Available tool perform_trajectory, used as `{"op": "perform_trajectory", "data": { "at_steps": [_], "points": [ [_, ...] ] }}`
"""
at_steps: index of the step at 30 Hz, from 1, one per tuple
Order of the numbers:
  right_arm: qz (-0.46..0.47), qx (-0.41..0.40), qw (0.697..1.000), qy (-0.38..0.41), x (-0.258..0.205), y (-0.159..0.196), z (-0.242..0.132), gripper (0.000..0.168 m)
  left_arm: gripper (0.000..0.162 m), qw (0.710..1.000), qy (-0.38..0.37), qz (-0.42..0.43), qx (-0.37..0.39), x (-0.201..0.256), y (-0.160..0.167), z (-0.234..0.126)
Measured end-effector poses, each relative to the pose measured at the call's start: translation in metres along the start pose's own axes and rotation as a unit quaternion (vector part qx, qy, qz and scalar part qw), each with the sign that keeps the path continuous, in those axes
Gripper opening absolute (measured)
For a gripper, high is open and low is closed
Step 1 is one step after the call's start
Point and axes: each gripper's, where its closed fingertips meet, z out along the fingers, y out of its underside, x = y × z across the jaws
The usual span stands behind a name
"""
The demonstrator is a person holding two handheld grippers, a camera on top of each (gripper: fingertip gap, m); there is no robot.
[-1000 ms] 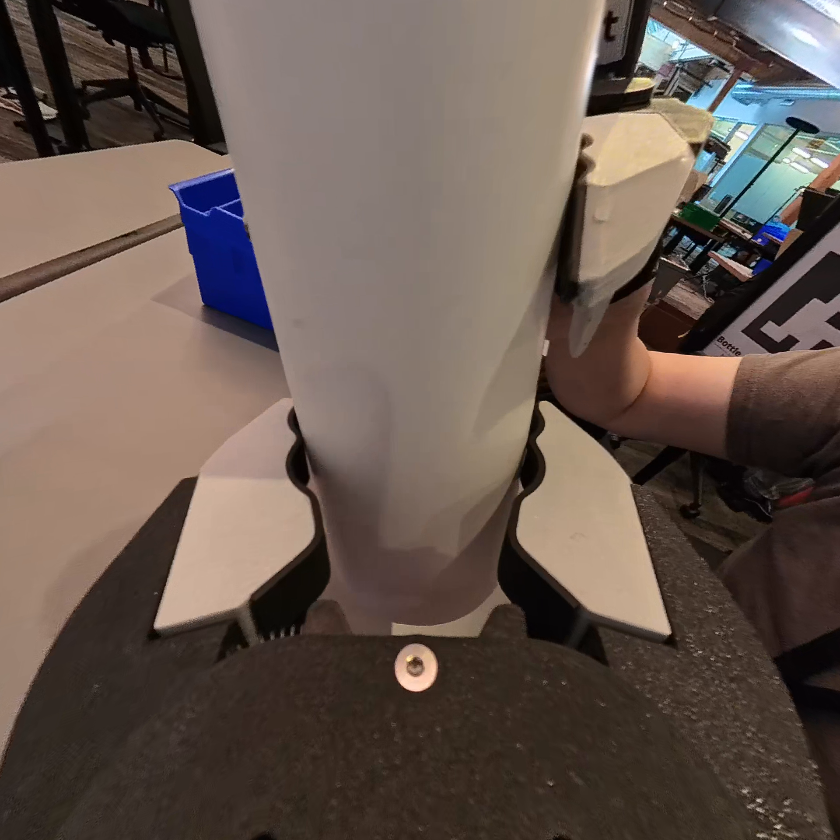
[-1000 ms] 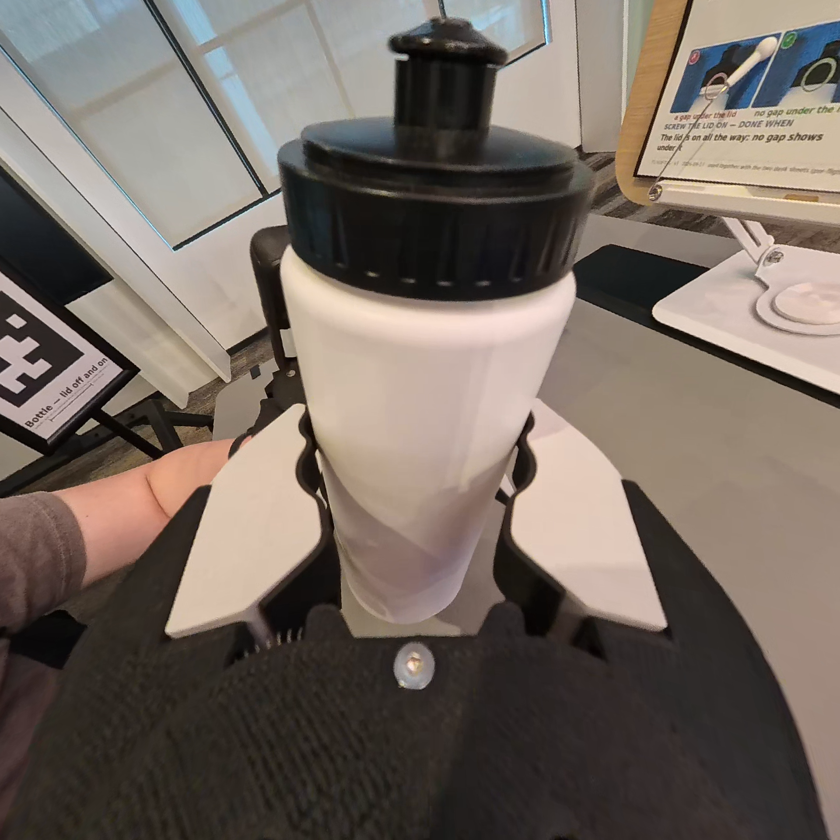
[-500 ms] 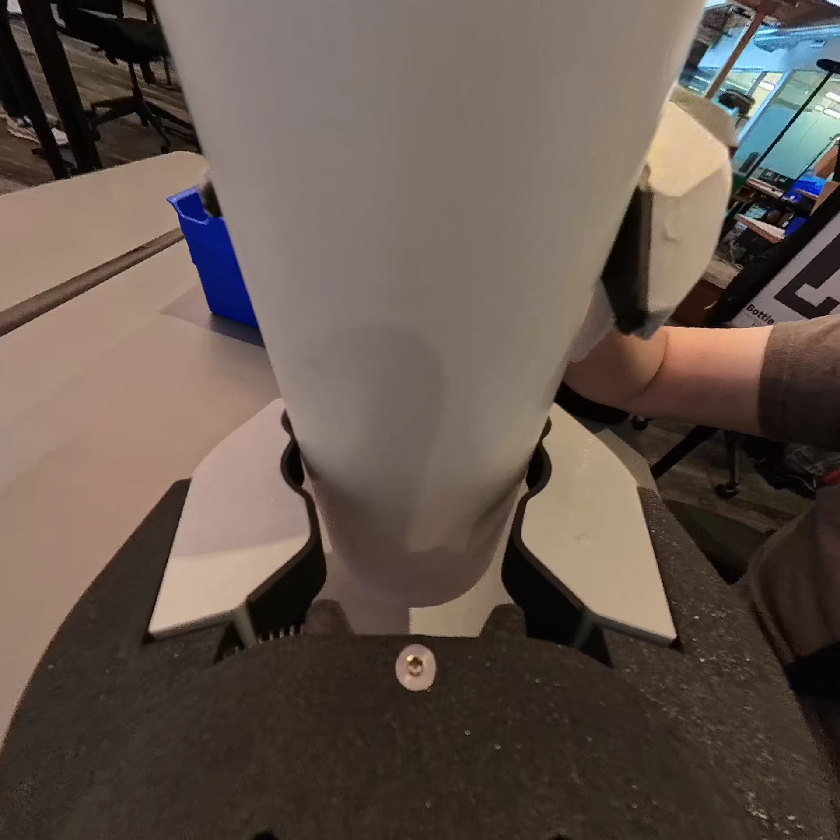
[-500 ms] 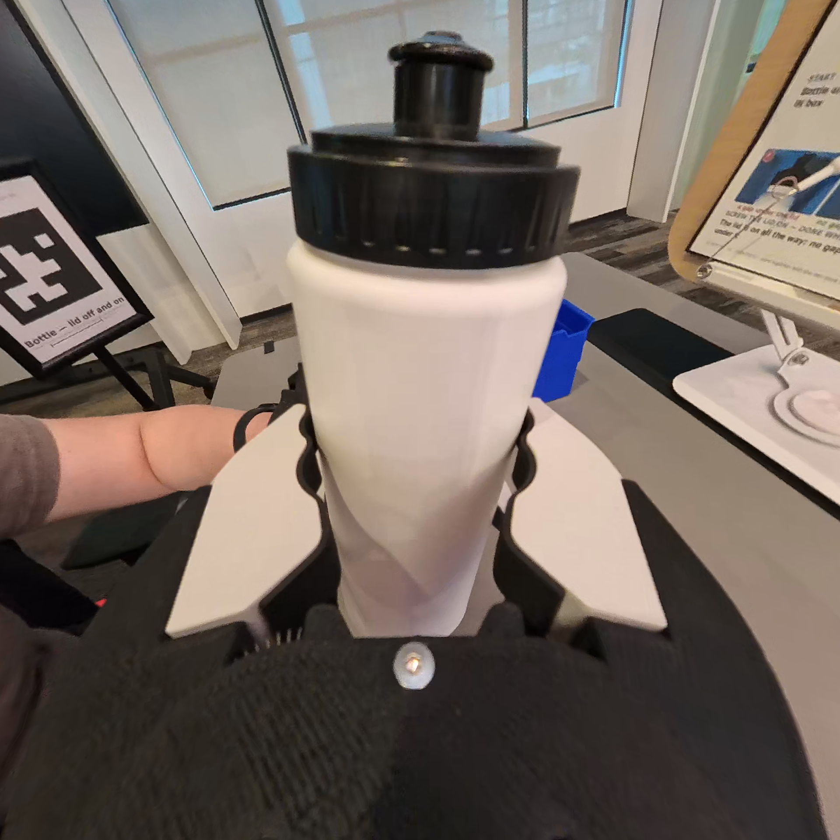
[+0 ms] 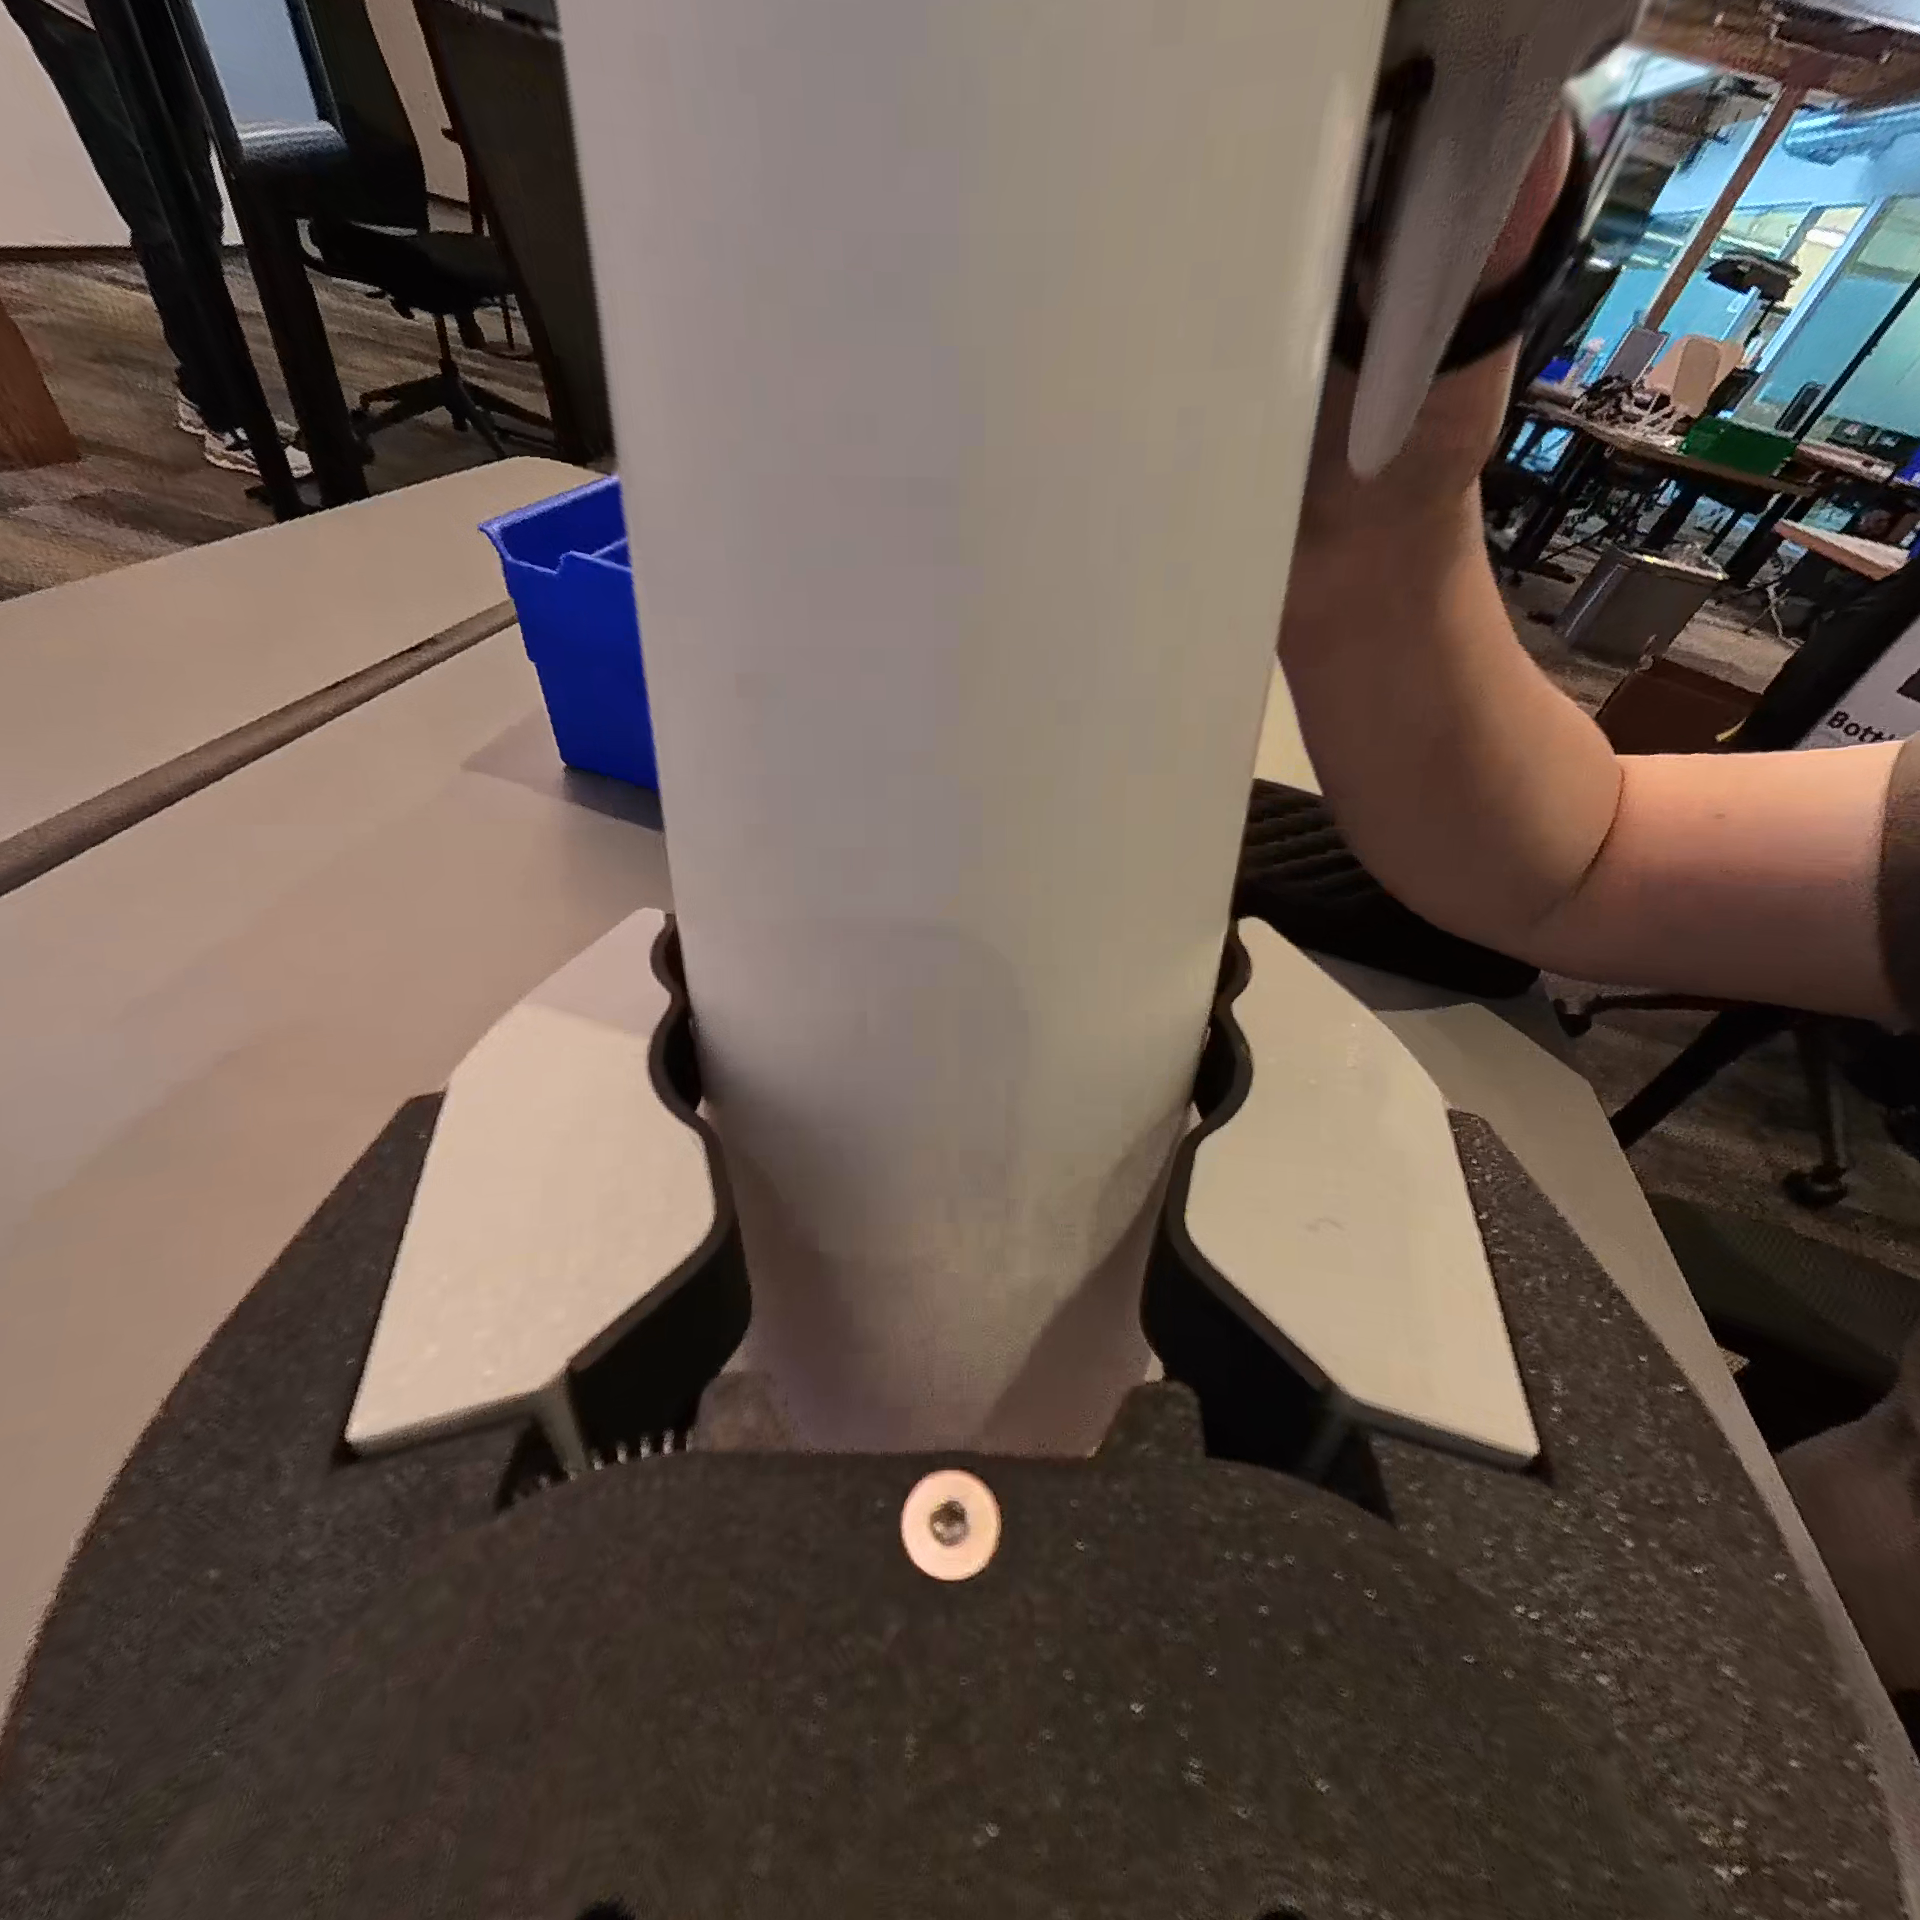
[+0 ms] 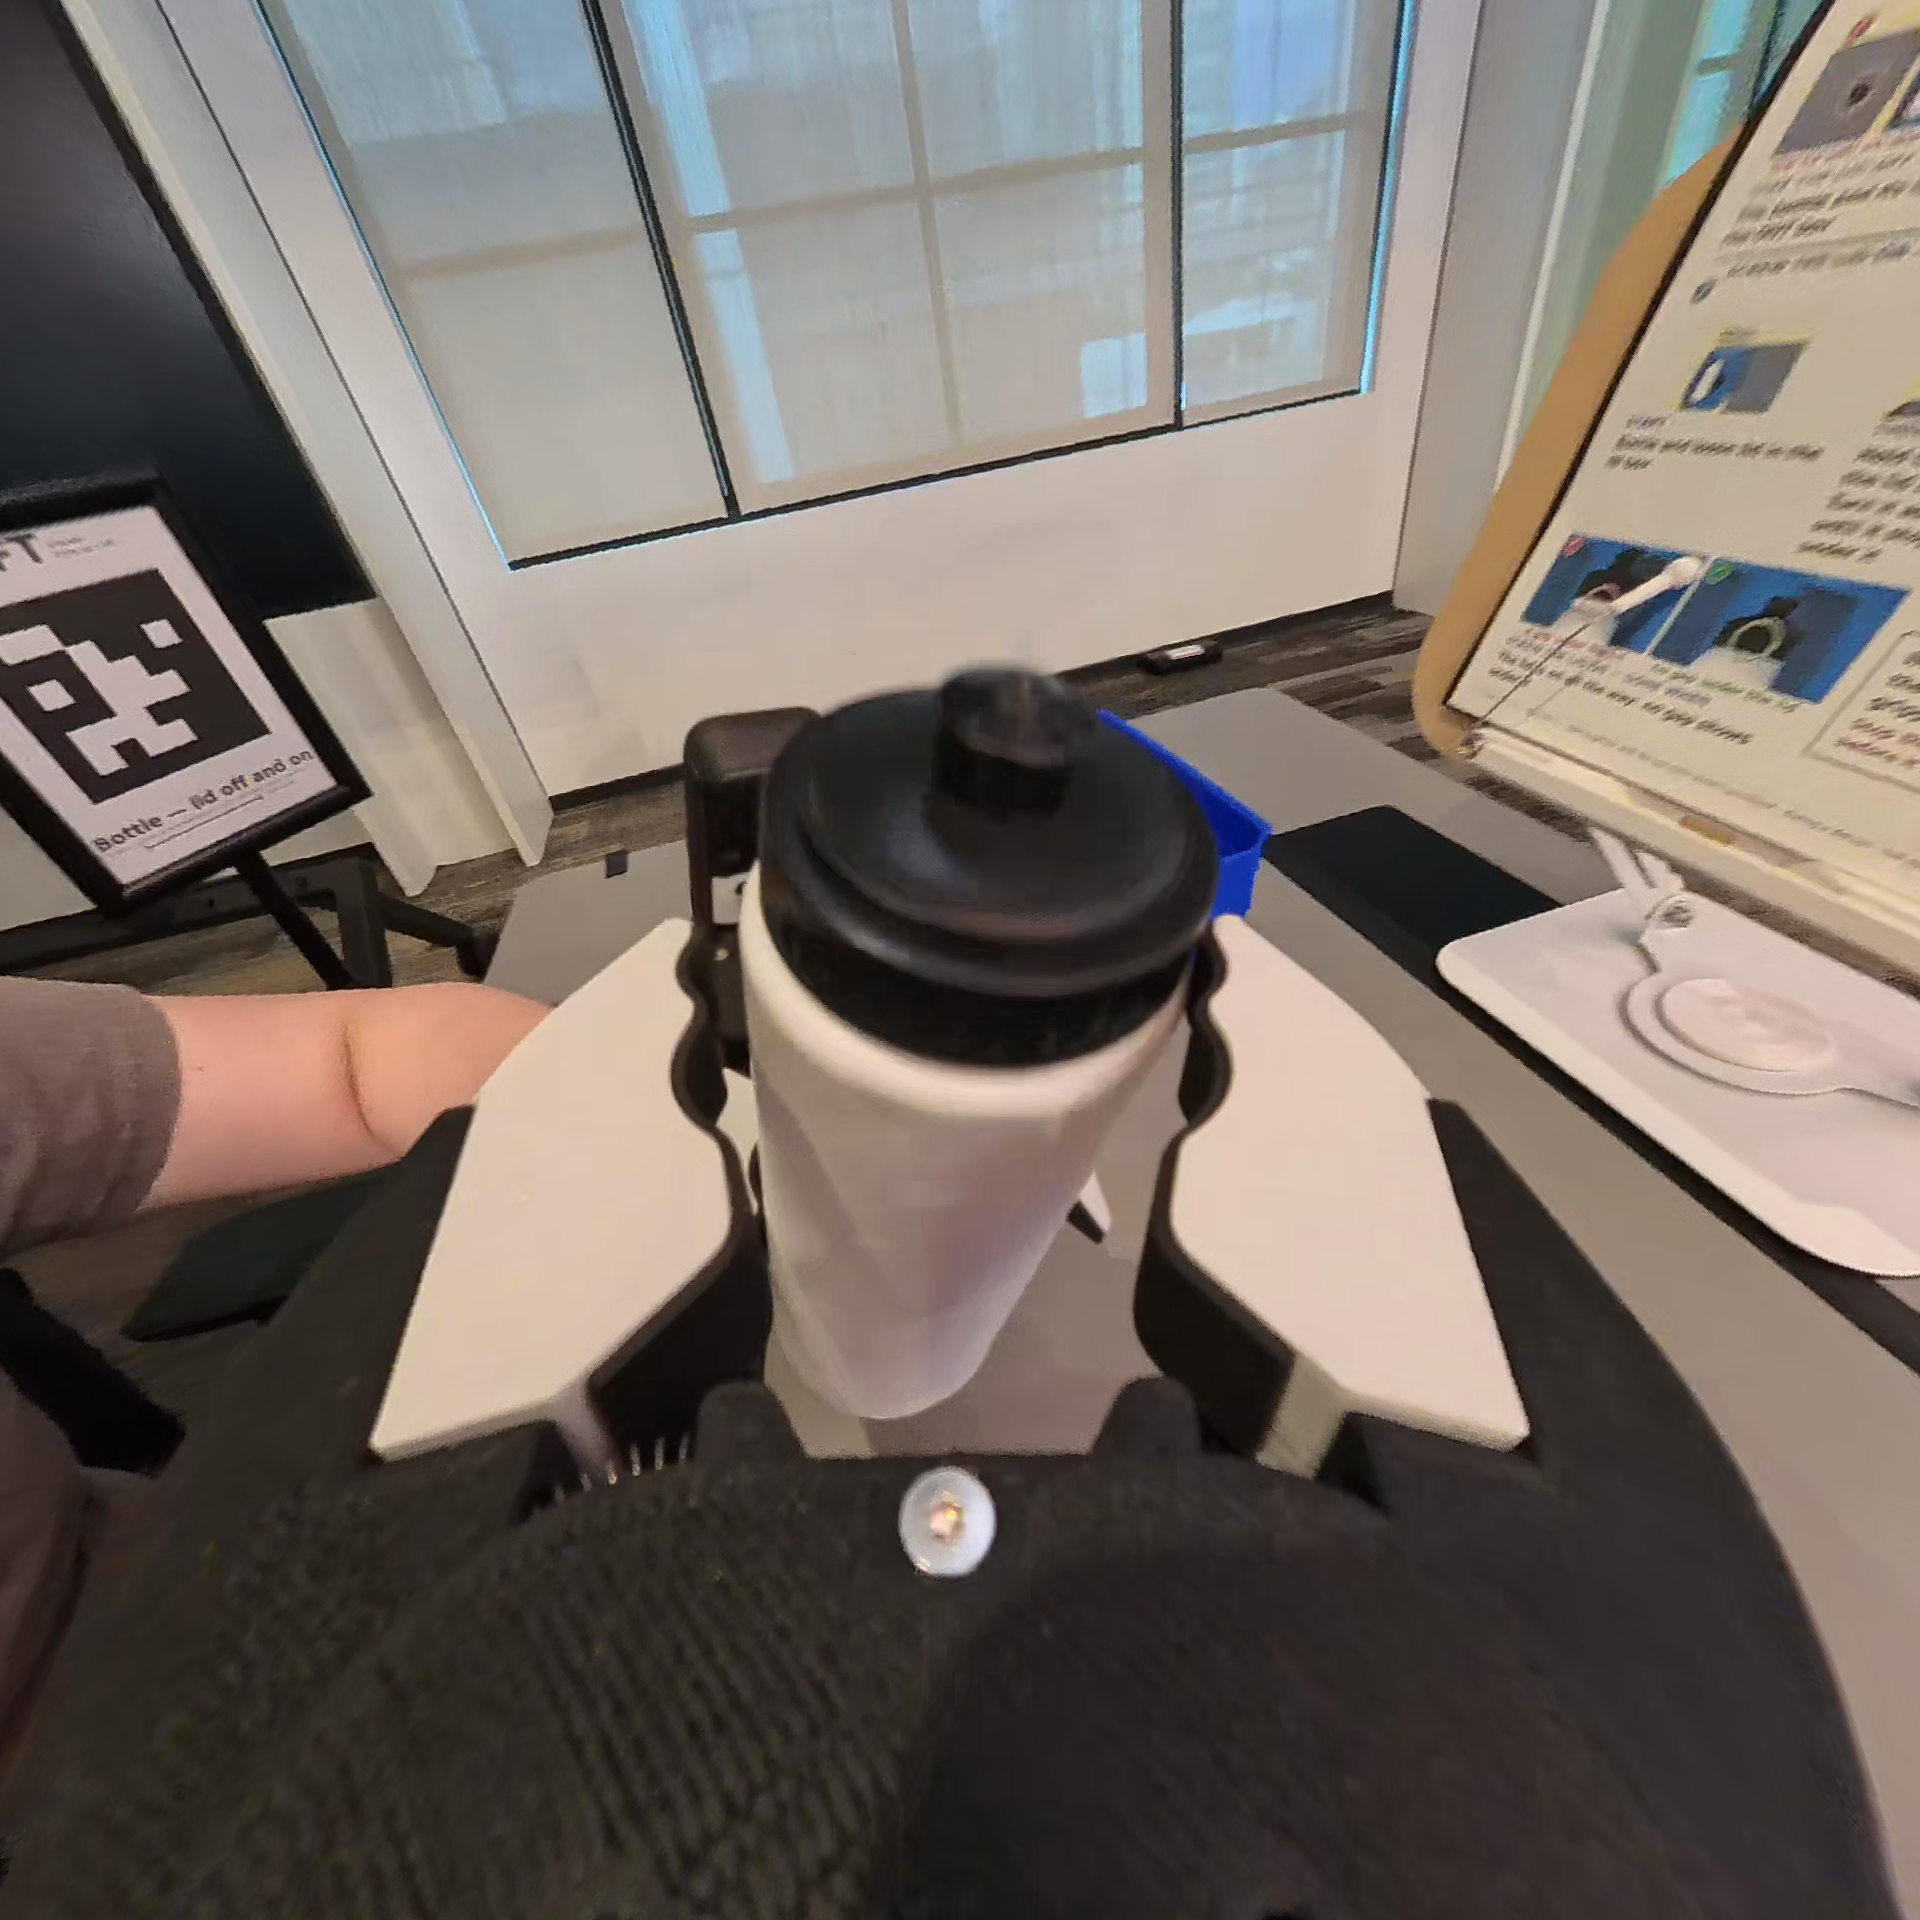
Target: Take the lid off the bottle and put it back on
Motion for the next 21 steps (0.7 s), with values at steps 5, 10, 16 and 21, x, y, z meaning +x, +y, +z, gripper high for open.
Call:
{"op": "perform_trajectory", "data": {
  "at_steps": [5,10,16,21],
  "points": [
    [-0.016,-0.054,0.998,0.008,-0.002,0.011,-0.001,0.083,0.095,0.999,0.002,0.018,-0.036,0.001,0.017,0.007],
    [-0.062,-0.086,0.994,0.016,-0.004,0.026,0.009,0.082,0.095,0.997,-0.004,0.024,-0.068,-0.007,0.035,0.013],
    [-0.094,-0.111,0.989,0.015,0.0,0.046,0.021,0.082,0.101,0.999,-0.027,0.026,0.02,-0.016,0.005,0.0],
    [-0.101,-0.128,0.987,-0.007,-0.005,0.062,0.032,0.082,0.102,0.998,-0.036,0.041,0.018,-0.018,0.005,0.003]
  ]
}}
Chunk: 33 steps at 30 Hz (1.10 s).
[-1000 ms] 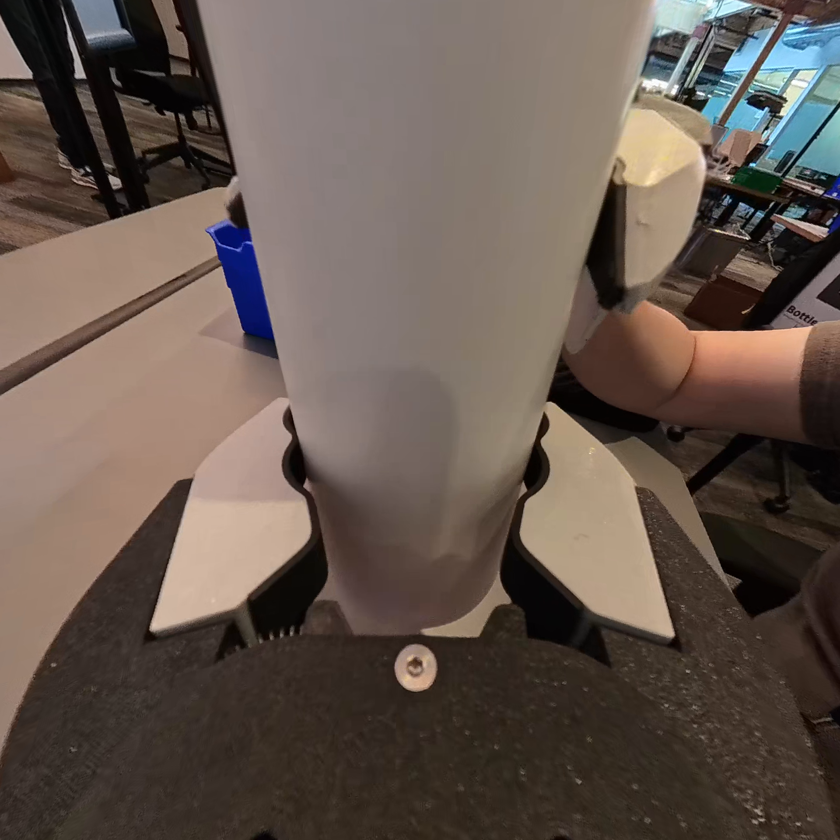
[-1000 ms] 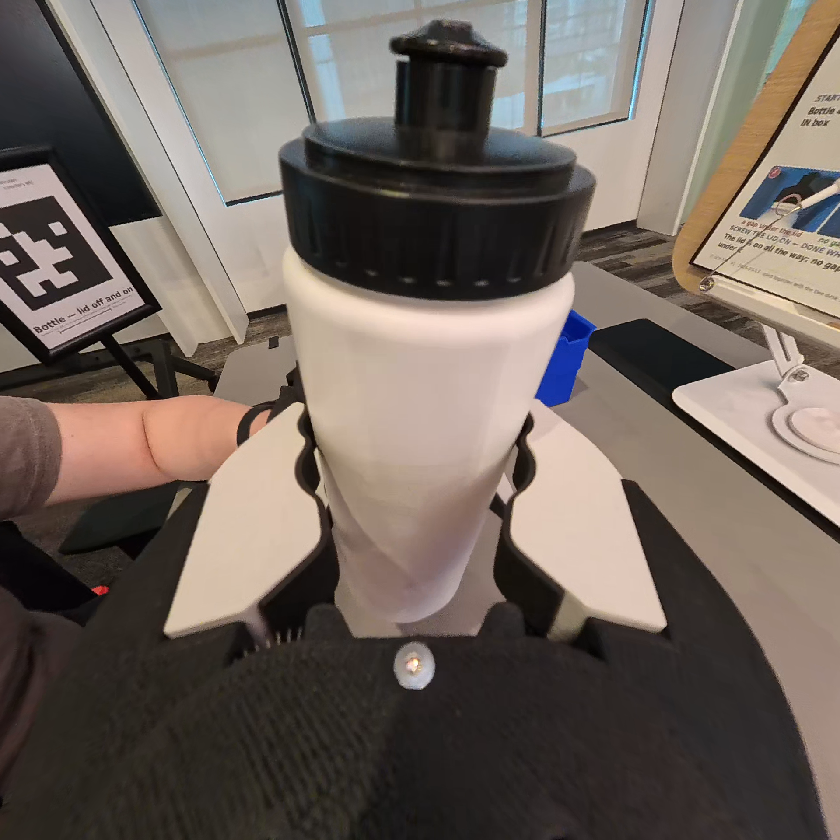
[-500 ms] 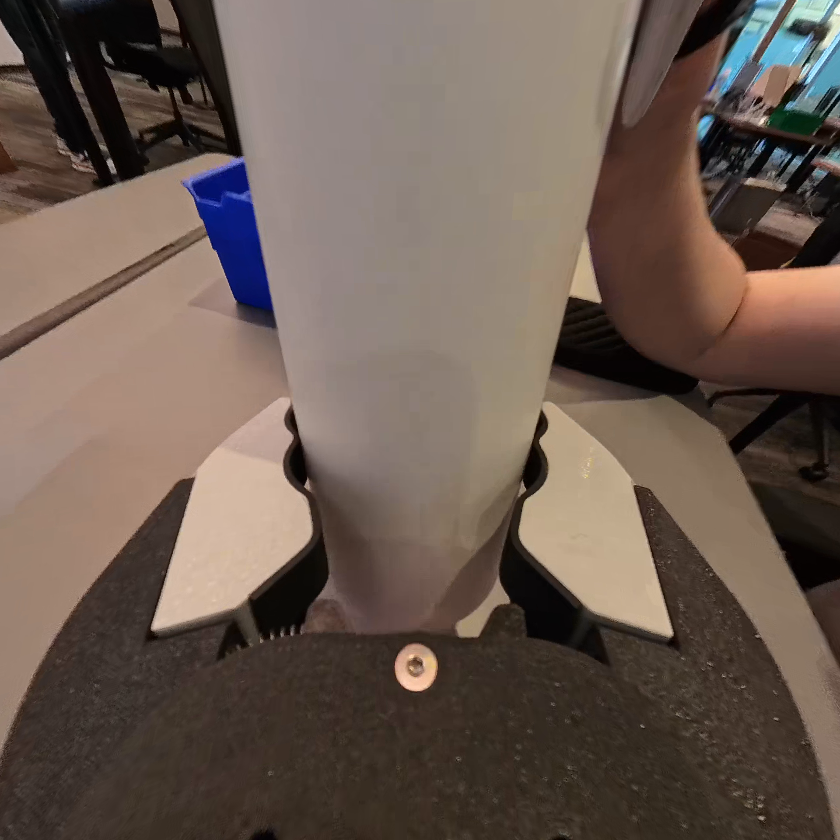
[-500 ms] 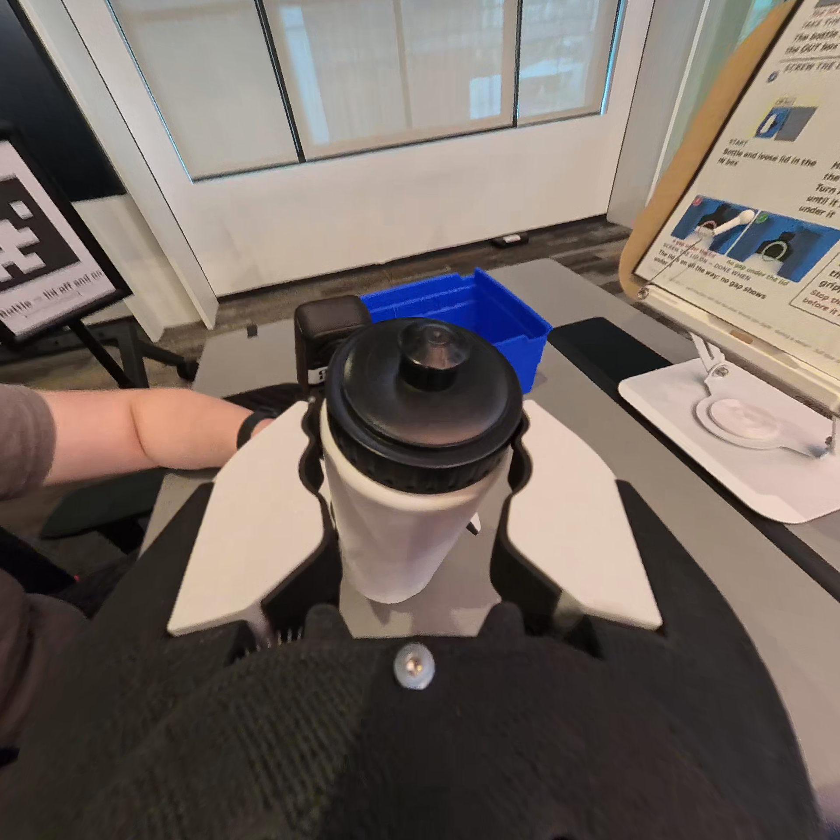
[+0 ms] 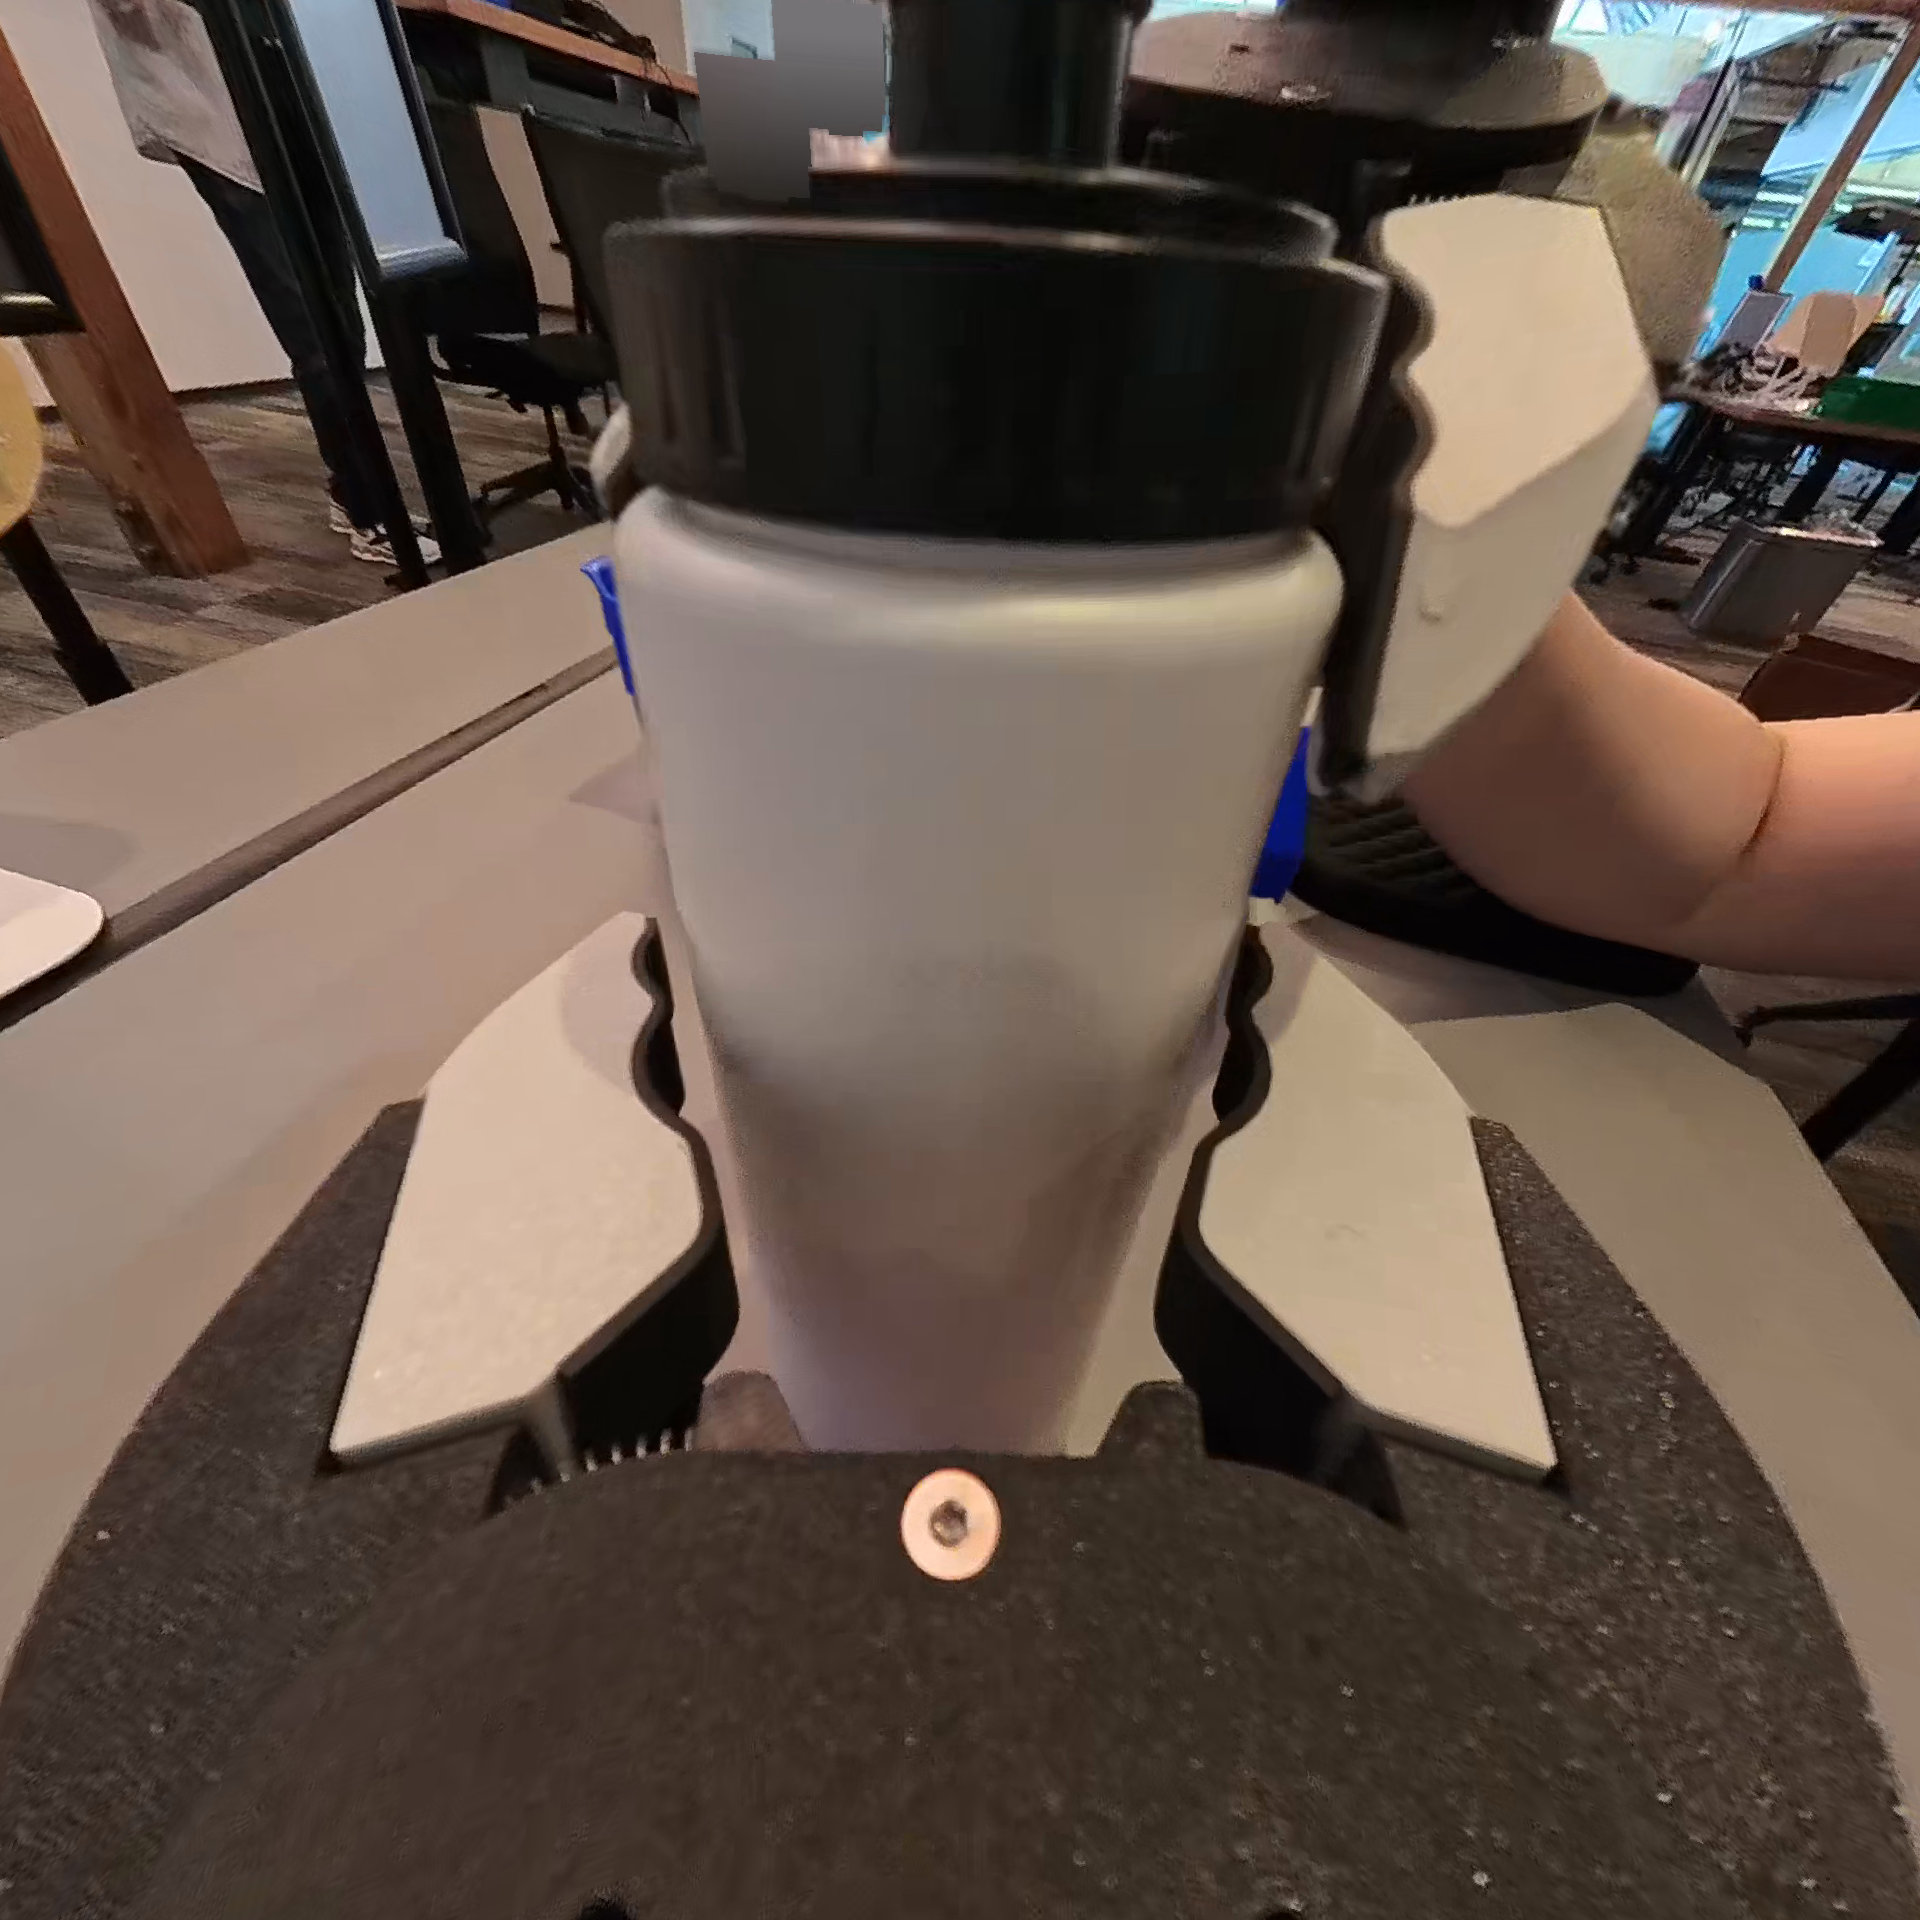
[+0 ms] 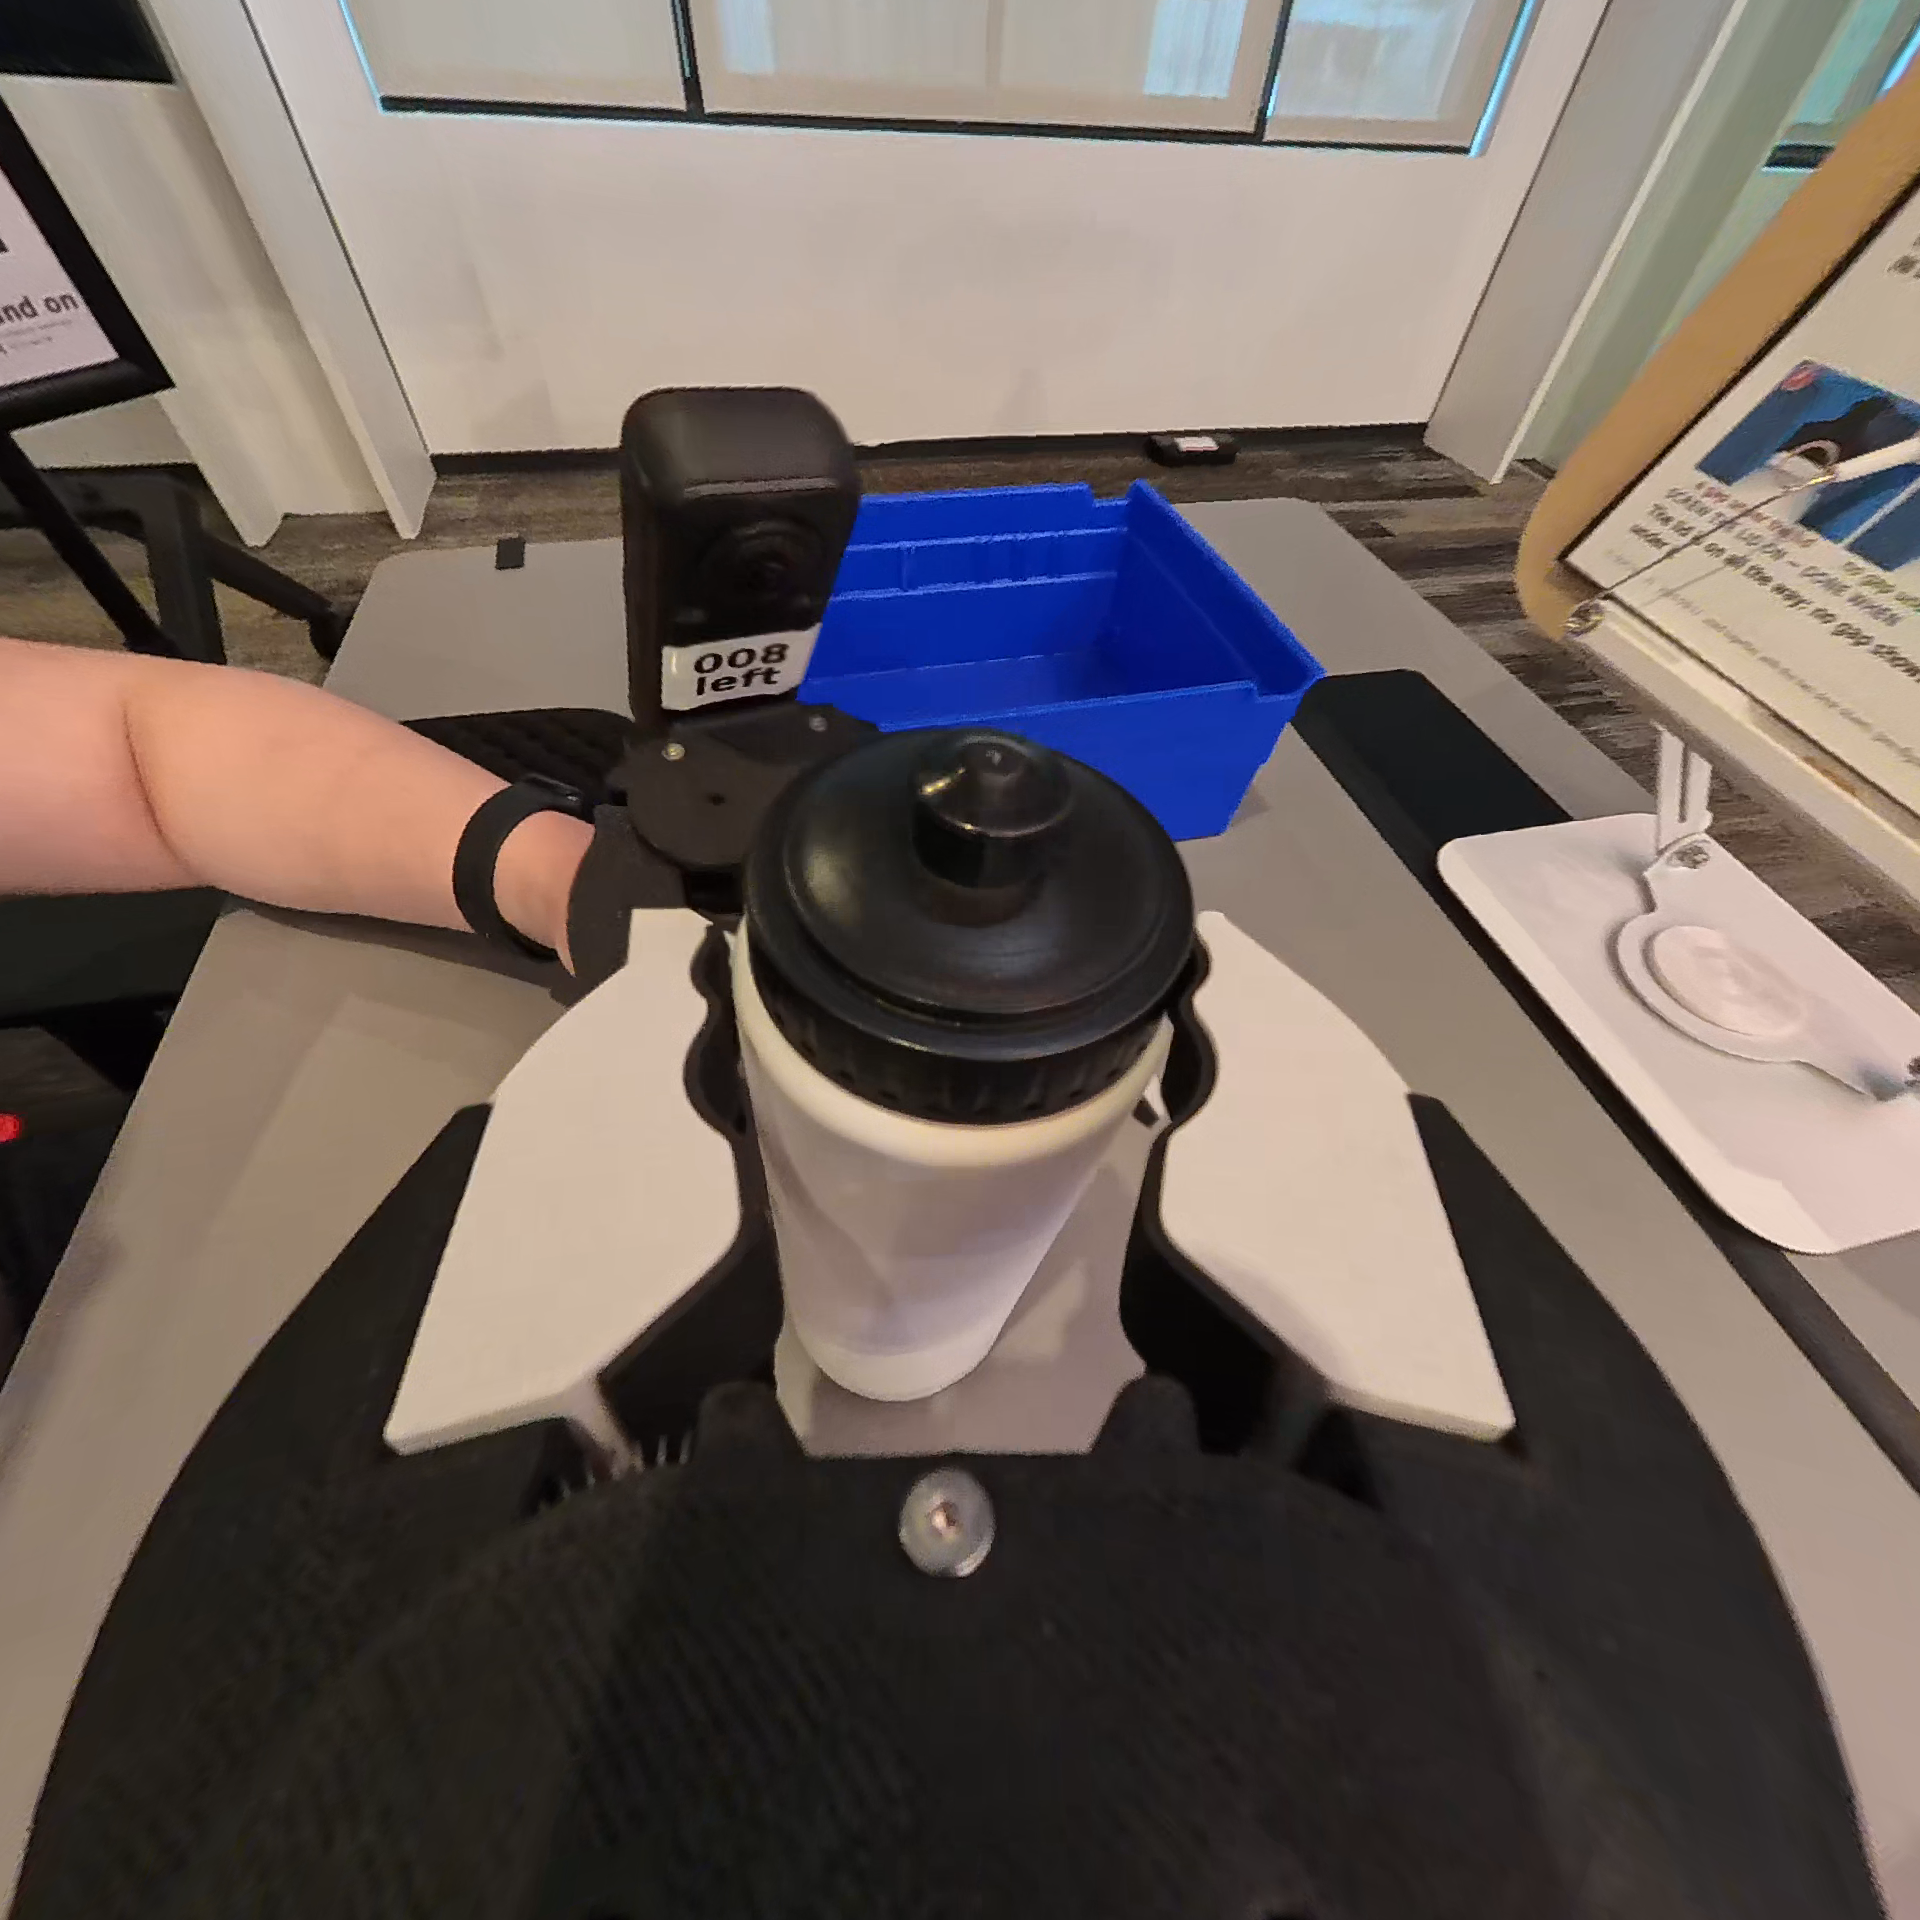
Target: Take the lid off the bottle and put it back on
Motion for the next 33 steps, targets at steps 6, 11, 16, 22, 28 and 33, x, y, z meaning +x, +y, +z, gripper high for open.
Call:
{"op": "perform_trajectory", "data": {
  "at_steps": [6,11,16,22,28,33],
  "points": [
    [-0.001,-0.006,1.0,-0.026,-0.007,0.0,-0.003,0.083,0.096,1.0,0.009,0.015,-0.023,0.005,0.006,0.005],
    [0.016,0.042,0.997,-0.064,-0.014,-0.022,-0.023,0.082,0.096,0.999,0.013,0.023,-0.026,0.008,0.006,0.005],
    [0.001,0.024,0.998,-0.057,-0.013,-0.017,-0.022,0.077,0.096,0.999,0.023,0.027,-0.028,0.012,0.007,0.007],
    [-0.009,0.005,0.999,-0.052,-0.013,-0.015,-0.023,0.072,0.097,0.998,0.035,0.034,-0.036,0.018,0.007,0.009],
    [-0.012,-0.002,0.998,-0.056,-0.017,-0.014,-0.023,0.072,0.109,0.998,0.042,0.033,-0.039,0.02,0.009,0.017],
    [-0.014,-0.006,0.998,-0.055,-0.015,-0.012,-0.023,0.072,0.103,0.997,0.054,0.03,-0.046,0.022,0.01,0.019]
  ]
}}
